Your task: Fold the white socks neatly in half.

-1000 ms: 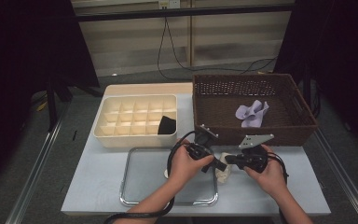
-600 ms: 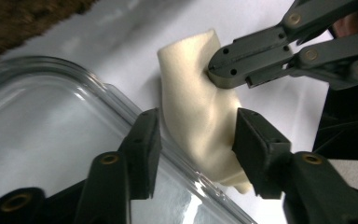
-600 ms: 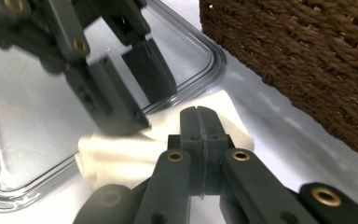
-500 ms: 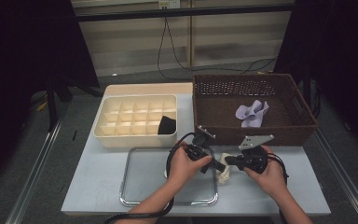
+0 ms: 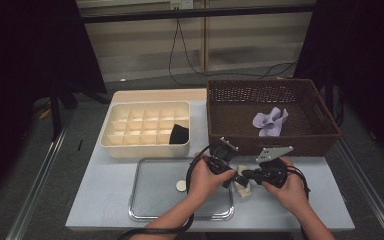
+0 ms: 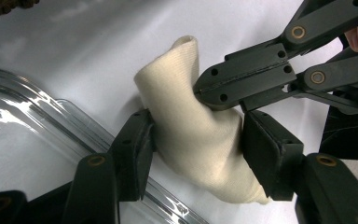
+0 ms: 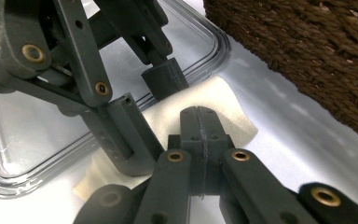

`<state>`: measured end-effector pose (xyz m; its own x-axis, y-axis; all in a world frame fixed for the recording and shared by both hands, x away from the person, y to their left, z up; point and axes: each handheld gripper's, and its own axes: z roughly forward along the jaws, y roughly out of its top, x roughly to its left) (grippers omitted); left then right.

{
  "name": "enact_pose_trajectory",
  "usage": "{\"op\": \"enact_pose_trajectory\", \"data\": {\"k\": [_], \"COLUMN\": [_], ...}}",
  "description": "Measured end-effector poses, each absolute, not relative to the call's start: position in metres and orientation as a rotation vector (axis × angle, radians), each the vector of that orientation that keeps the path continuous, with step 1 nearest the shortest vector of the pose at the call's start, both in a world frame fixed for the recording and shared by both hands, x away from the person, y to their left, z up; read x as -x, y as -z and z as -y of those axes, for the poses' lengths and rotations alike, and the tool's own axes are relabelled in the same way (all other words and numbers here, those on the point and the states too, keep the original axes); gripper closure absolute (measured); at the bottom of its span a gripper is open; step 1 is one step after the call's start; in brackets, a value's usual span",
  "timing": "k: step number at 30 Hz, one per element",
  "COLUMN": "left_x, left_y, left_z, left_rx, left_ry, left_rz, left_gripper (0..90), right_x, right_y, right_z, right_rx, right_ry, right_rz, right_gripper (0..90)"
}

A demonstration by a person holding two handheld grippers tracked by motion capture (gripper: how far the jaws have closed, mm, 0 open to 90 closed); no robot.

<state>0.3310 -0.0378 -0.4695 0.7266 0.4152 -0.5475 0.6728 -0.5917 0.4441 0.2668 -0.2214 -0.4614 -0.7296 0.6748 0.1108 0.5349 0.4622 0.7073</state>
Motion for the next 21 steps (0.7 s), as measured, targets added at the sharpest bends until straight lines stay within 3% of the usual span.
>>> {"op": "enact_pose_trajectory", "data": {"k": [6, 11, 21], "left_x": [-0.33, -0.331, -0.336], "left_y": [0.469, 0.465, 0.445], "left_z": [0.037, 0.033, 0.017], "left_rx": [-2.288, -2.283, -2.32], "left_ry": [0.523, 0.528, 0.538], "left_rz": [-0.832, -0.802, -0.778], "left_gripper": [51.2, 66.7, 69.8], "right_x": [-0.267, -0.267, -0.267], "right_y": [0.461, 0.456, 0.451], "right_z": [0.221, 0.227, 0.239], "right_rx": [-1.061, -1.082, -1.114], "right_ry": [-1.124, -1.192, -1.223], "right_rz": [-2.521, -2.486, -2.416], "right_gripper": [90.0, 90.0, 82.4]}}
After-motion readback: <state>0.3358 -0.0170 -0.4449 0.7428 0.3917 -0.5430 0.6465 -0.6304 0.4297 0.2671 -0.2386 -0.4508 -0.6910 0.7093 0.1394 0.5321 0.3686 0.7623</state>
